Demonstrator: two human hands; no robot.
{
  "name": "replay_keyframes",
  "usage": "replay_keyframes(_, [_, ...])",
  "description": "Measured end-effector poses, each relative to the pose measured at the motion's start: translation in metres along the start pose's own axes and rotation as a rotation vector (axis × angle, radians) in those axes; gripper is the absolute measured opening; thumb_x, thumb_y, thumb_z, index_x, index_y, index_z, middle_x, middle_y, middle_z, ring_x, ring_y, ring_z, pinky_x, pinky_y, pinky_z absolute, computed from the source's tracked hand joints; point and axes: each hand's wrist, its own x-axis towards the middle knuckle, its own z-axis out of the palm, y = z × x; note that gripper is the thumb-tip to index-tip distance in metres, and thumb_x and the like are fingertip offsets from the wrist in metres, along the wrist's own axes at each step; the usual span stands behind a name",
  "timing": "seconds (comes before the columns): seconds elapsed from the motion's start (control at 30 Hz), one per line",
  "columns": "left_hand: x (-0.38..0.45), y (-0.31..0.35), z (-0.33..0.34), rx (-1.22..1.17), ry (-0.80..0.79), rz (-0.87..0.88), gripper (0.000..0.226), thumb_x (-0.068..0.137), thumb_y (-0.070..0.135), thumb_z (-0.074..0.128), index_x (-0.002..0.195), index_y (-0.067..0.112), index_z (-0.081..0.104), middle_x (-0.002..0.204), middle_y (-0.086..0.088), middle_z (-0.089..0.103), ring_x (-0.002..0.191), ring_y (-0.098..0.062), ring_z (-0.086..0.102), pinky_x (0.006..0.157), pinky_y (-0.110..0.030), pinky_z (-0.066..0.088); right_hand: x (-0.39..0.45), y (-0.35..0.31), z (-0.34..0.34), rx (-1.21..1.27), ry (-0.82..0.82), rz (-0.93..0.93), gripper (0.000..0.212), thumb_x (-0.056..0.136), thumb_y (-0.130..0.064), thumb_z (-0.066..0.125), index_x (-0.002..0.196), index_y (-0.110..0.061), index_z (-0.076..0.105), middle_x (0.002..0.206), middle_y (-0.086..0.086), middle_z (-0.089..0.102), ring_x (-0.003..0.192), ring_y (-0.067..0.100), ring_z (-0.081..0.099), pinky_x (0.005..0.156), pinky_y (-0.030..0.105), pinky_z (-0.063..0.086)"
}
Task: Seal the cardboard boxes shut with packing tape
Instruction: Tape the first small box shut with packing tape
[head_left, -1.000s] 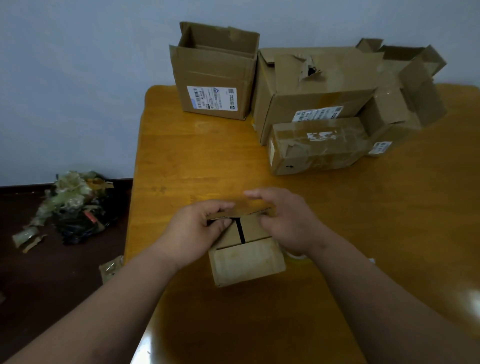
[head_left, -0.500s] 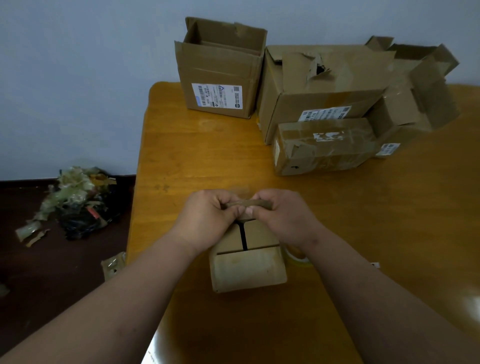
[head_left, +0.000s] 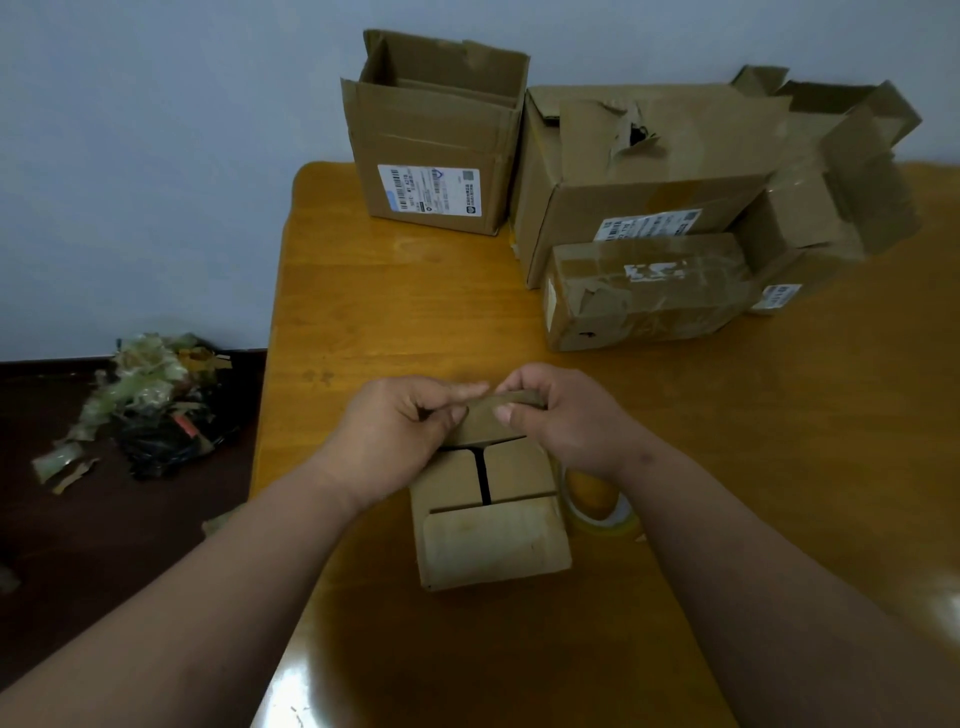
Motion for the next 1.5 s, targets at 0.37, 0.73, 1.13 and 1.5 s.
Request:
replay_keyframes(0.37, [0.007, -0.015, -0.017, 0.839, -0.032, 0.619, 0.045, 0.09, 0.023, 0.045, 0.131, 0.018, 0.062, 0.118, -0.006, 0.07, 0.089, -0.024, 0.071, 0.069, -0.037, 0.059, 0.003, 0.004, -0.007, 0.137, -0.021, 0.091, 0.01, 0.095, -0.015, 0.061, 0.105, -0.015, 0.062, 0.097, 0.007, 0.067, 0.088, 0.018, 0.063, 0.078, 0.036, 0.051])
replay_keyframes(0.73, [0.0, -0.019, -0.029, 1.104, -0.24, 0.566, 0.06, 0.099, 0.056, 0.031, 0.146, 0.021, 0.044, 0.15, -0.01, 0.044, 0.109, -0.027, 0.055, 0.095, -0.045, 0.044, 0.001, 0.004, -0.009, 0.168, -0.02, 0.102, 0.011, 0.098, -0.013, 0.056, 0.094, -0.023, 0.059, 0.093, 0.012, 0.069, 0.081, 0.016, 0.063, 0.069, 0.029, 0.049])
replay_keyframes(1.13, [0.021, 0.014, -0.005, 0.443, -0.026, -0.174, 0.017, 0.093, 0.043, 0.06, 0.082, 0.031, 0.067, 0.077, 0.009, 0.066, 0.077, -0.013, 0.061, 0.065, -0.028, 0.048, 0.001, 0.0, -0.009, 0.141, -0.014, 0.072, 0.011, 0.09, -0.016, 0.065, 0.096, -0.007, 0.065, 0.084, 0.002, 0.061, 0.077, 0.013, 0.056, 0.068, 0.03, 0.043])
replay_keyframes(1.5, [0.022, 0.015, -0.009, 0.47, -0.169, -0.156, 0.008, 0.086, 0.022, 0.073, 0.08, 0.017, 0.07, 0.07, 0.005, 0.062, 0.066, -0.013, 0.056, 0.051, -0.023, 0.038, 0.004, -0.009, 0.007, -0.128, 0.038, -0.009, 0.015, 0.086, -0.021, 0.069, 0.075, -0.024, 0.06, 0.068, -0.005, 0.057, 0.066, 0.011, 0.052, 0.062, 0.031, 0.041])
